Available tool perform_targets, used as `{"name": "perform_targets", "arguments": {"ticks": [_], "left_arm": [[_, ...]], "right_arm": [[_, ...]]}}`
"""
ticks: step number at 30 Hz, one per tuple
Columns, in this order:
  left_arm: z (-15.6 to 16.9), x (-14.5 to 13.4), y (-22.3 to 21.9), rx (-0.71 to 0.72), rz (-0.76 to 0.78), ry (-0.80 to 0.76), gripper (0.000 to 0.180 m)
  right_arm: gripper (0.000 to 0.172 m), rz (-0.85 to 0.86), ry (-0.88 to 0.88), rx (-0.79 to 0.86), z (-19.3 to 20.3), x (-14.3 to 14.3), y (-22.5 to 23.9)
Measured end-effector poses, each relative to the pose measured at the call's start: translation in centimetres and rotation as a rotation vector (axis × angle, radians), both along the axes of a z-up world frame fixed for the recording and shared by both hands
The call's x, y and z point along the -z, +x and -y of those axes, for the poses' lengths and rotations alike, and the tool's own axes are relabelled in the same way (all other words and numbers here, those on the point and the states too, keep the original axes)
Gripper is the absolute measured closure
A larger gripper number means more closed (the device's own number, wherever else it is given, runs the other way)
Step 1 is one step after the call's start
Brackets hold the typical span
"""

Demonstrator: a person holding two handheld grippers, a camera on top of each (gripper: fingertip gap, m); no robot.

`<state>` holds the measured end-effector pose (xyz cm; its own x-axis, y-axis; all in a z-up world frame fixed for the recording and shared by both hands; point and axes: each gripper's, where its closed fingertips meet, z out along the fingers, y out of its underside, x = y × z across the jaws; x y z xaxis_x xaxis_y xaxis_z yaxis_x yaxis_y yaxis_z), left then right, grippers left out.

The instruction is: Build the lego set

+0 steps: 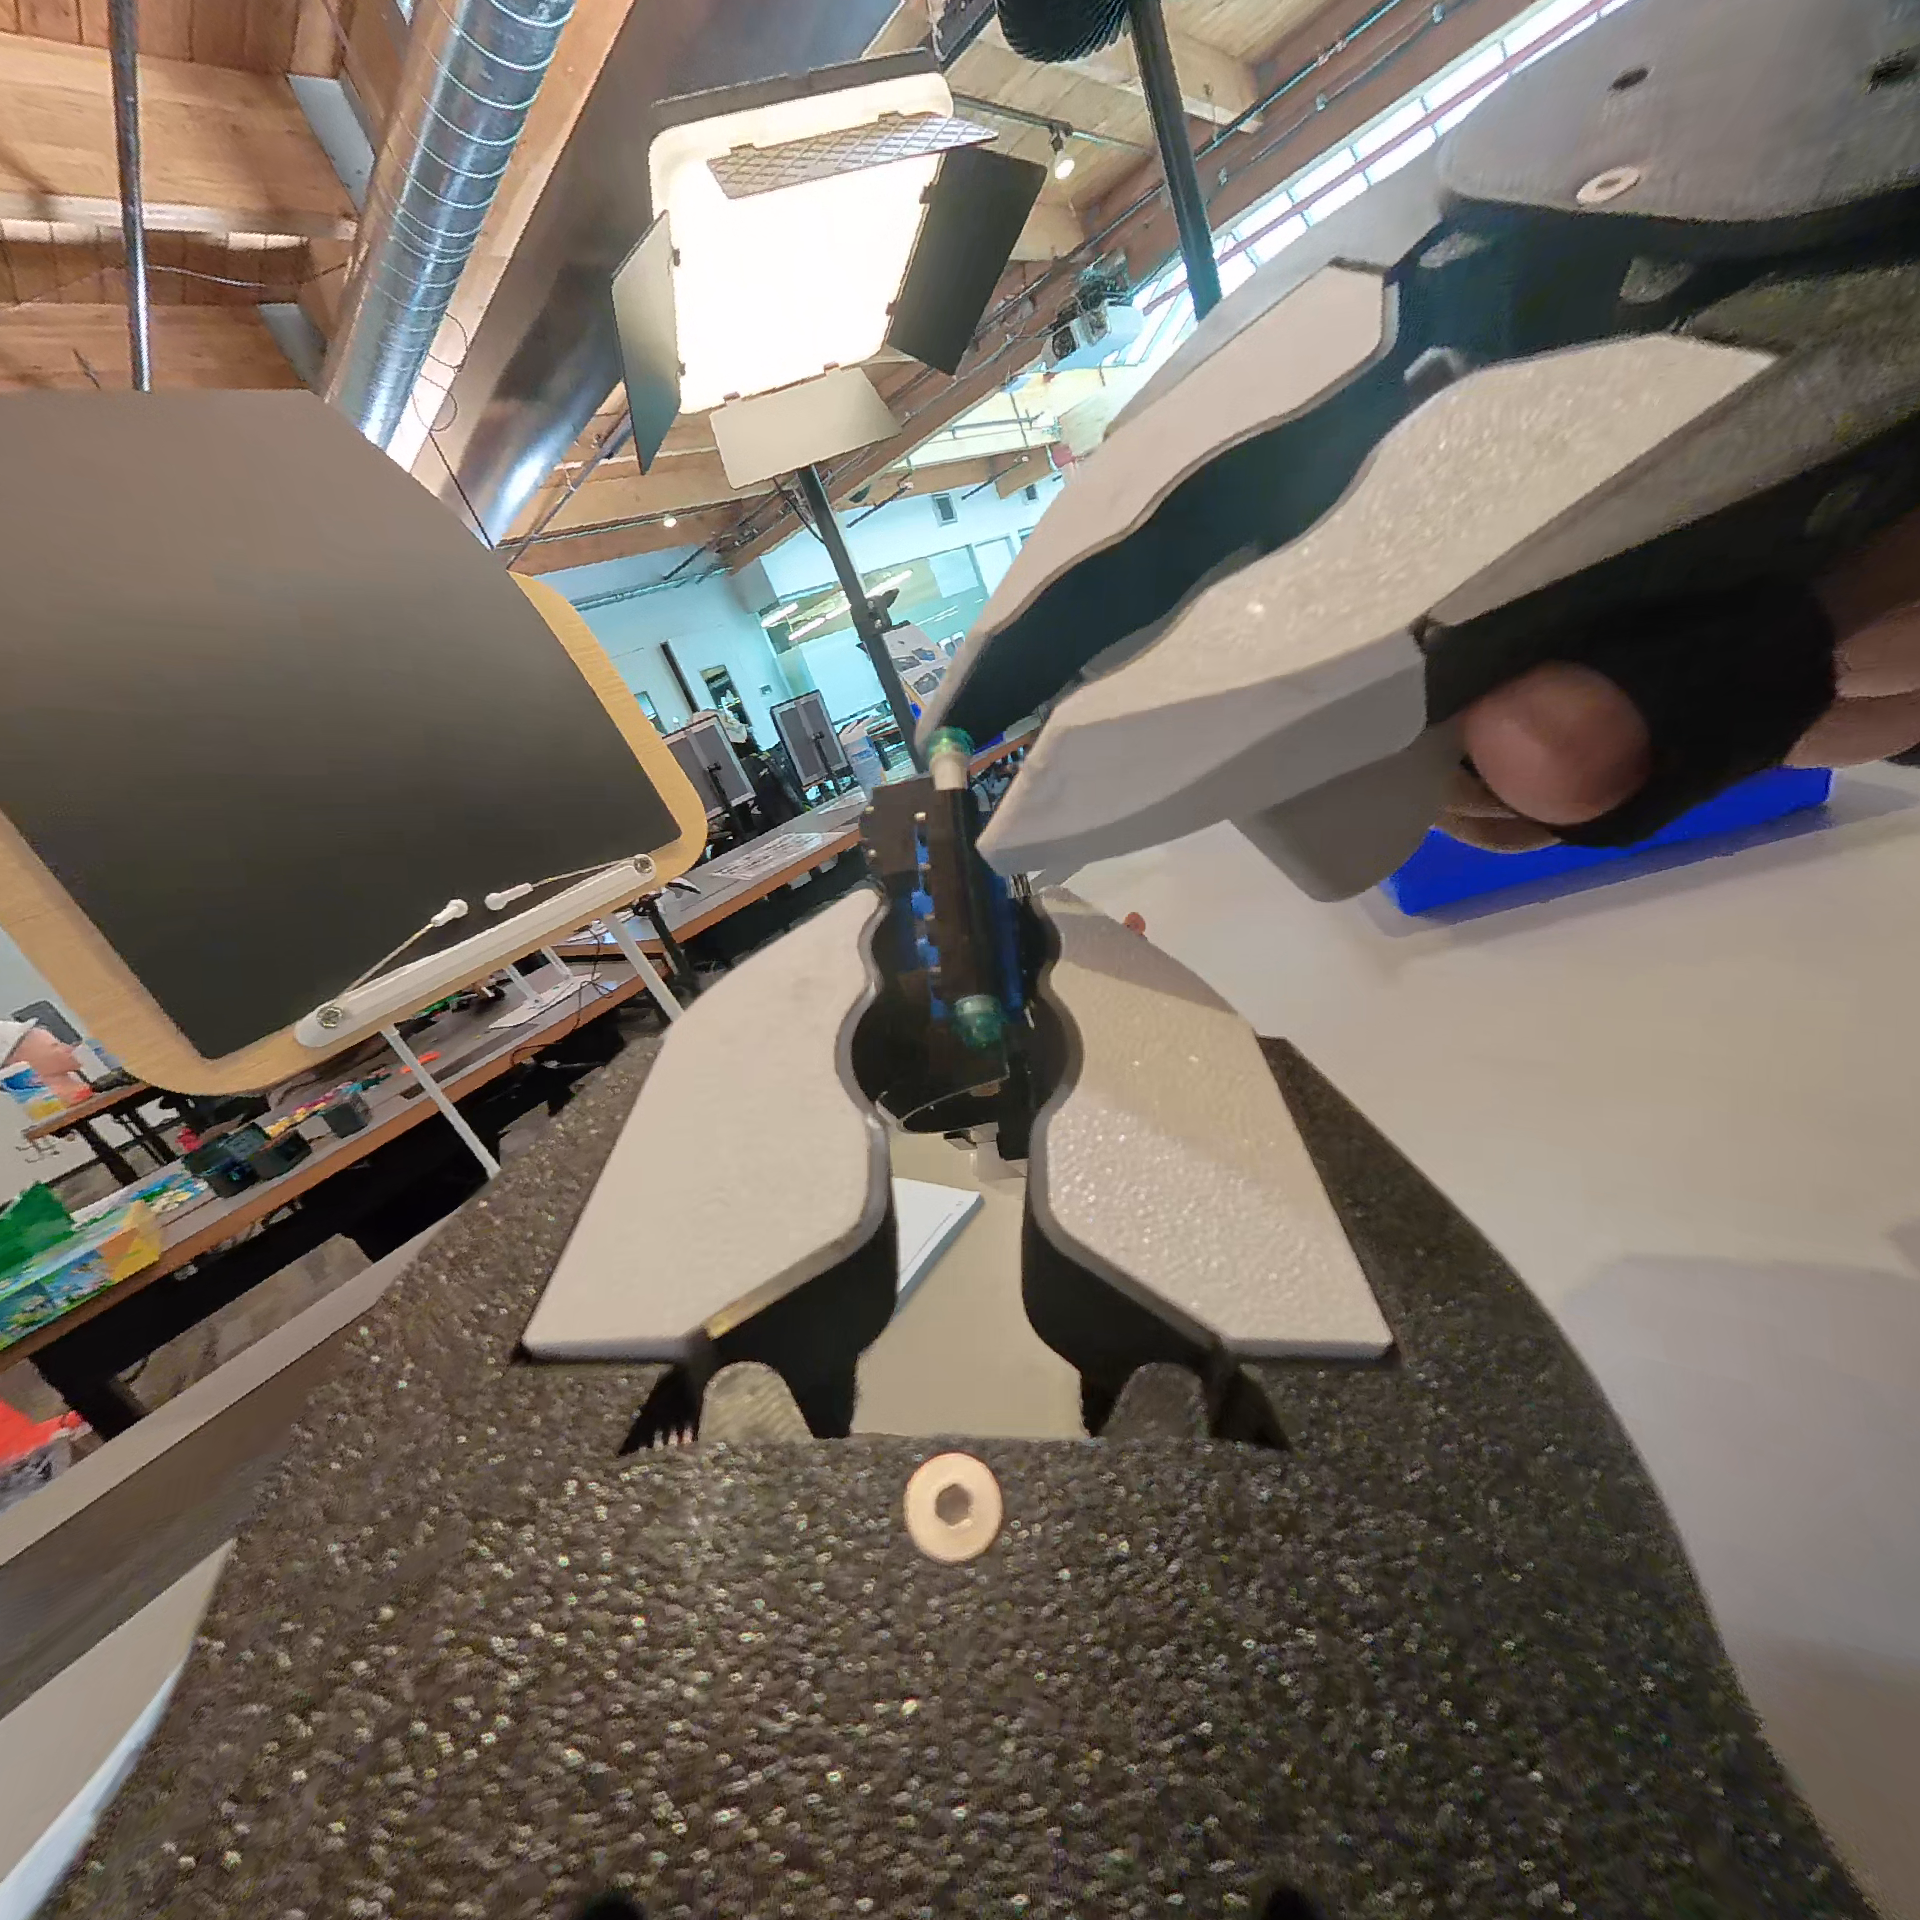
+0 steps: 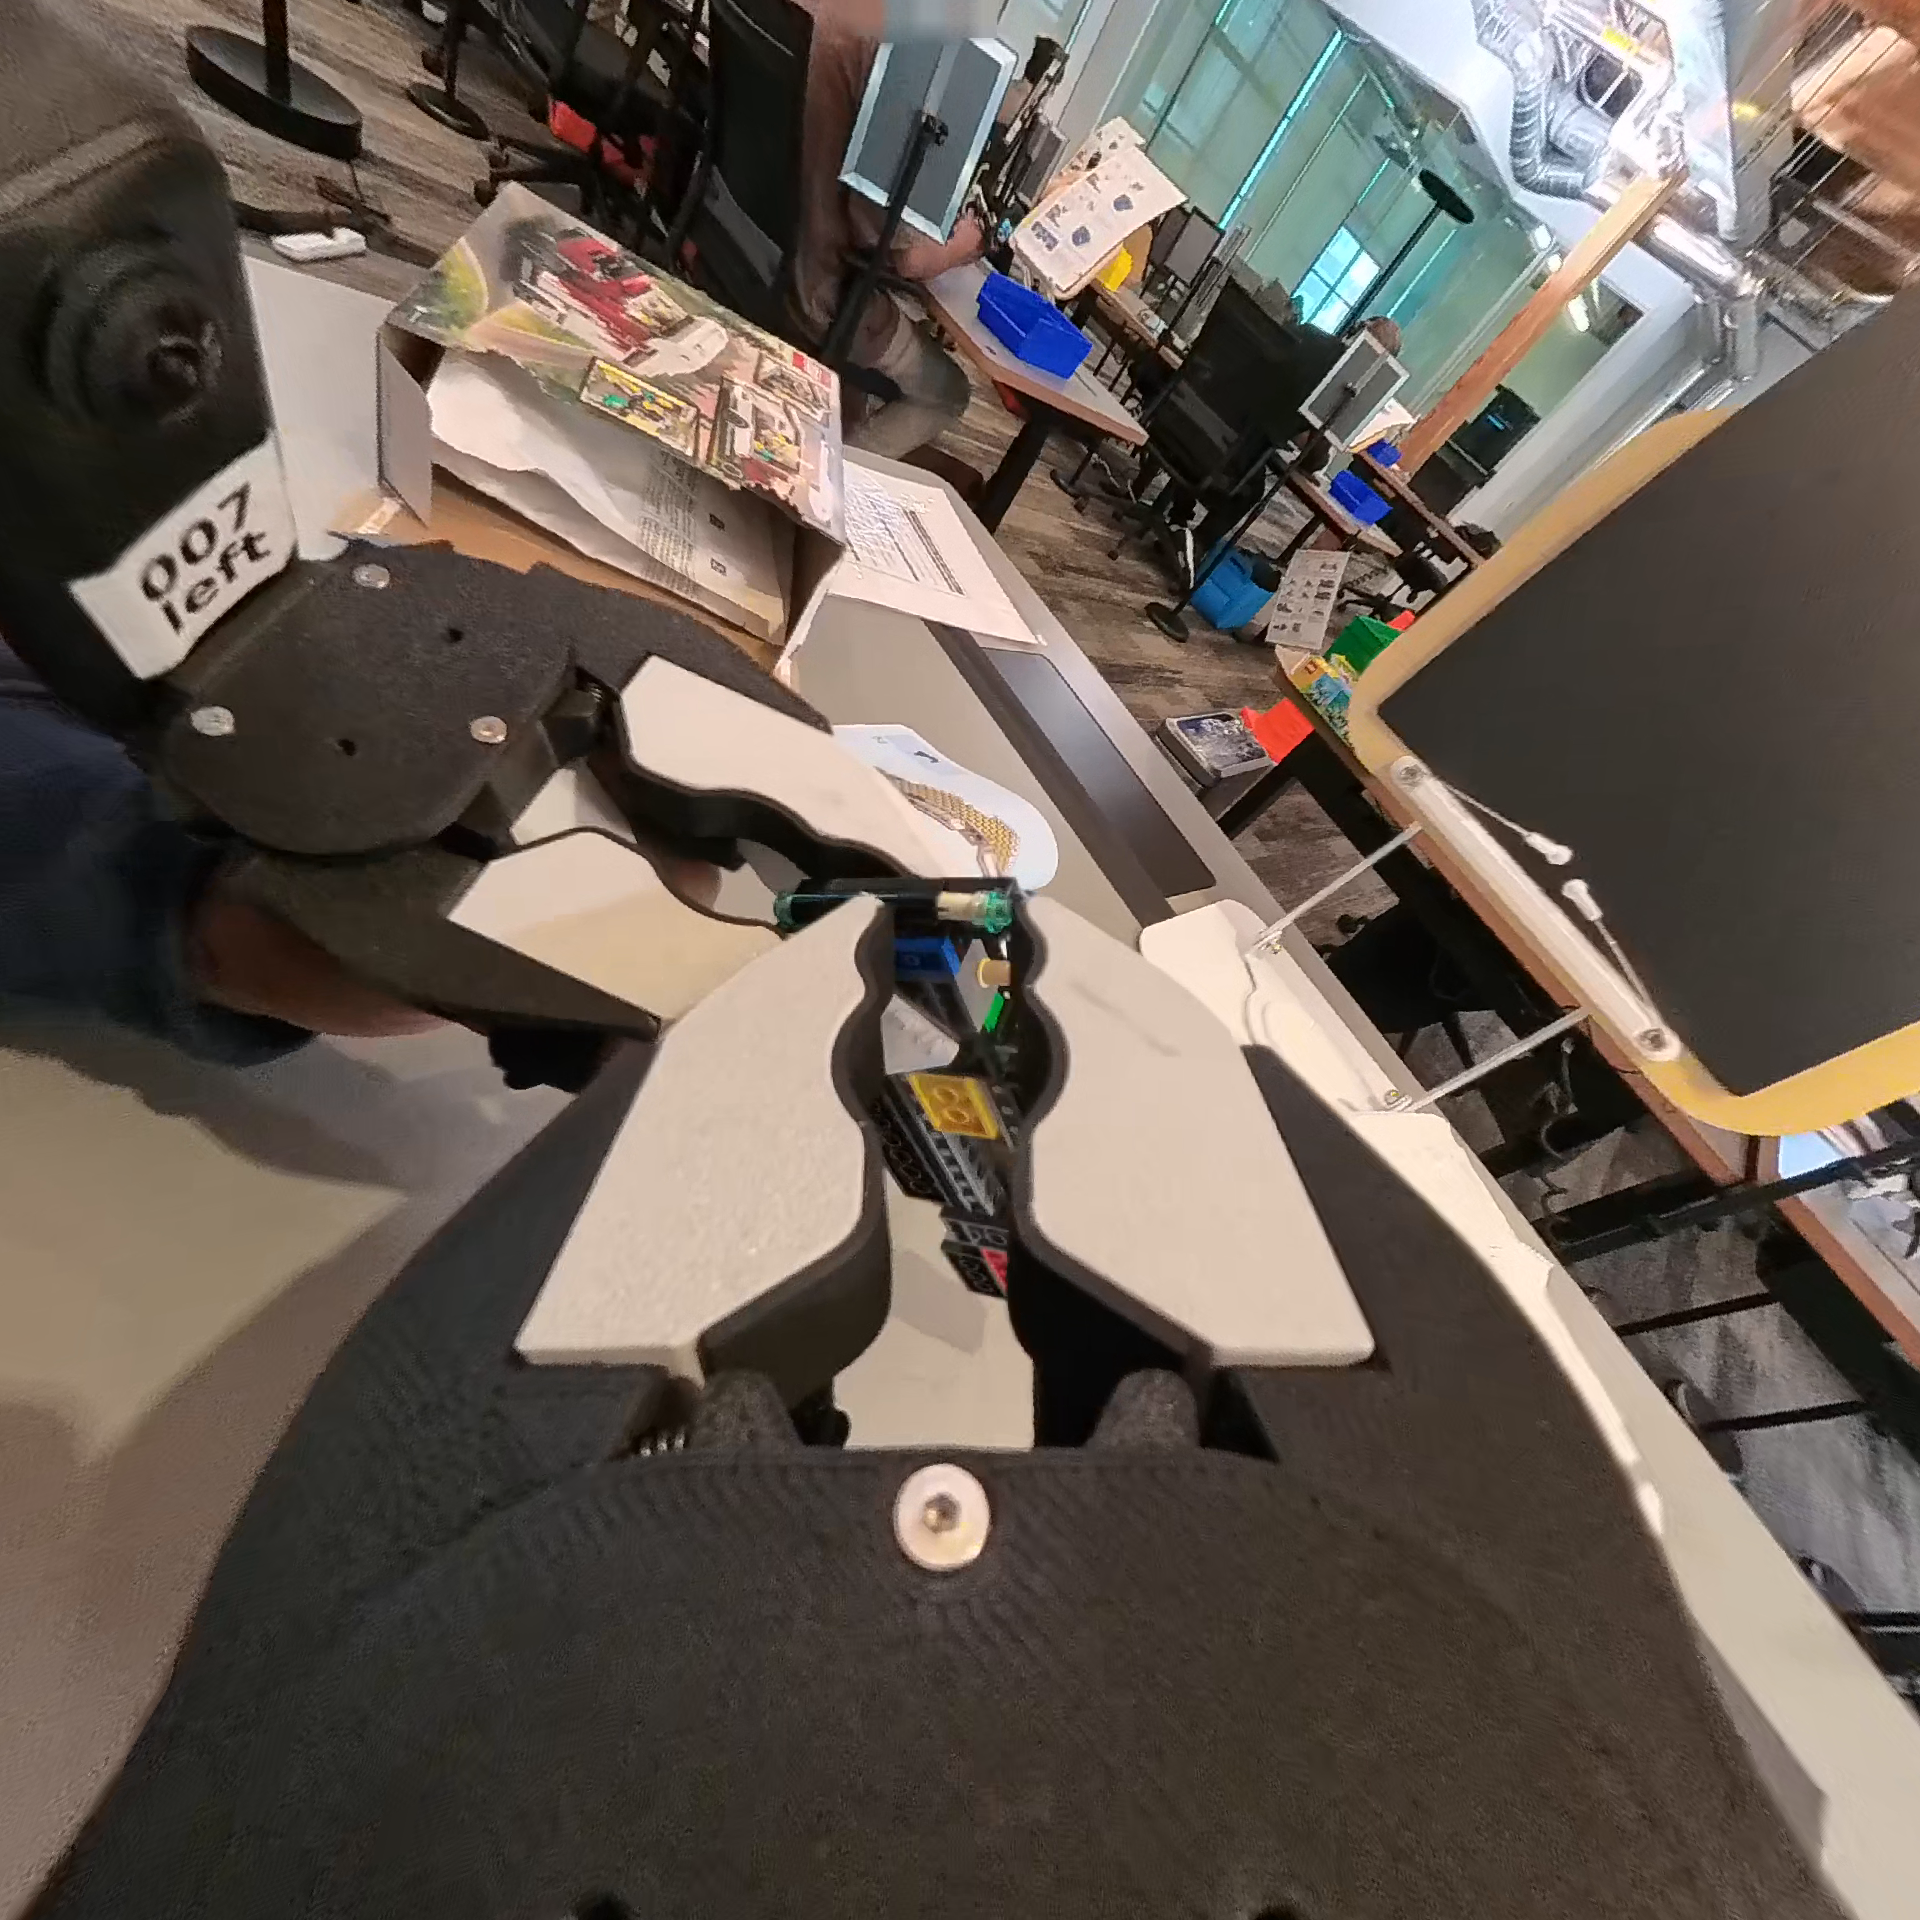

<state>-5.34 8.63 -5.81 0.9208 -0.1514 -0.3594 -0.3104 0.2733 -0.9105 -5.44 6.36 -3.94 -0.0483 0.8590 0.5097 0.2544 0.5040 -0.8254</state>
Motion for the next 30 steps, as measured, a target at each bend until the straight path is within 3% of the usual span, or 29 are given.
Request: {"name": "perform_targets", "arguments": {"ticks": [9, 30], "left_arm": [[-0.06, 0.18, 0.17, -0.013, -0.035, -0.003, 0.158], [0.13, 0.06, 0.34, -0.007, -0.036, -0.007, 0.158]], "right_arm": [[0.151, 0.024, 0.179, -0.015, -0.03, 0.05, 0.27], [0.152, 0.049, 0.297, -0.060, 0.10, 0.05, 0.46]]}}
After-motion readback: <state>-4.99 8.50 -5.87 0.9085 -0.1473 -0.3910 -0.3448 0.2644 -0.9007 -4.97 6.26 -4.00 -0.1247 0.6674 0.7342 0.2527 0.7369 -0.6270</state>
